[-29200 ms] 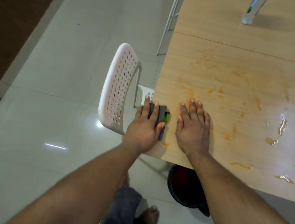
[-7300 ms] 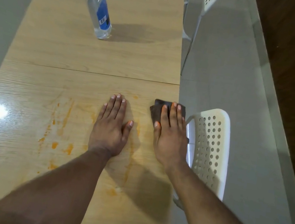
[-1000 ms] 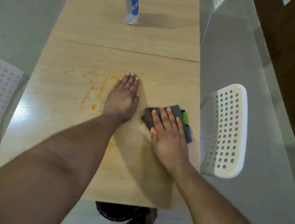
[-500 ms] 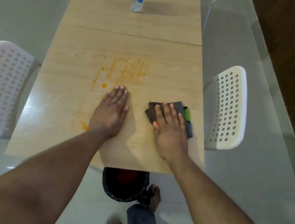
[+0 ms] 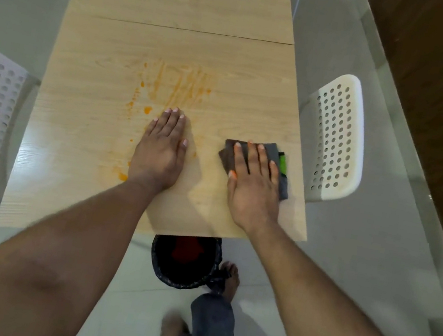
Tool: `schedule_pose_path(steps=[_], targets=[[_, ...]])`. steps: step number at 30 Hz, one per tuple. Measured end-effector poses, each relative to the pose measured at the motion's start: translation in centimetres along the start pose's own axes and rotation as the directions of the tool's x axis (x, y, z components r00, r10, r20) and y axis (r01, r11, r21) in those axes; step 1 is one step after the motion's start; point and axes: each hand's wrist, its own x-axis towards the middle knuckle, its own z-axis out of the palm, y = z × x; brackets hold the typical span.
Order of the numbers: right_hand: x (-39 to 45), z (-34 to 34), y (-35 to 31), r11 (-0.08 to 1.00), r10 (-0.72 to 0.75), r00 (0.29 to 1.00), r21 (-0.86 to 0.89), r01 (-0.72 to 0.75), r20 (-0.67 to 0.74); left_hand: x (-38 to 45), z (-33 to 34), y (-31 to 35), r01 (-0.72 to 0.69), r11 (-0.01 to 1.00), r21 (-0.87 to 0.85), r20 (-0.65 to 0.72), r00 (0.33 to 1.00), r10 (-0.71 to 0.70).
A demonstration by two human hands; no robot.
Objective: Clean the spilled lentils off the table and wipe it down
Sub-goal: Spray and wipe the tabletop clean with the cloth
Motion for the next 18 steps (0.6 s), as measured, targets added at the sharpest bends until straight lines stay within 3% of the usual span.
schedule_pose_path(steps=[4, 9, 13, 18], targets=[[-5.9, 0.5, -2.5, 0.99, -0.141, 0.989, 0.019, 0.14, 0.041, -0.1, -0.3, 0.1, 0.006, 1.0, 0.008, 0.017, 1.0, -0.006], [-9.5, -0.3, 1.3, 0.976, -0.217, 0.971, 0.0, 0.218, 0.102, -0.1, -0.4, 0.4, 0.009, 1.0, 0.001, 0.02, 1.0, -0.009], [-3.0, -0.9, 2.5, 0.994, -0.11, 0.994, -0.011, 0.11, 0.028, -0.1, -0.4, 0.4, 0.004, 1.0, 0.011, 0.008, 1.0, -0.004], [5.5, -0.9, -2.6, 0.999, -0.047, 0.999, 0.024, 0.047, 0.008, 0.2, 0.1, -0.2, -0.002, 1.0, 0.008, 0.004, 1.0, 0.002]])
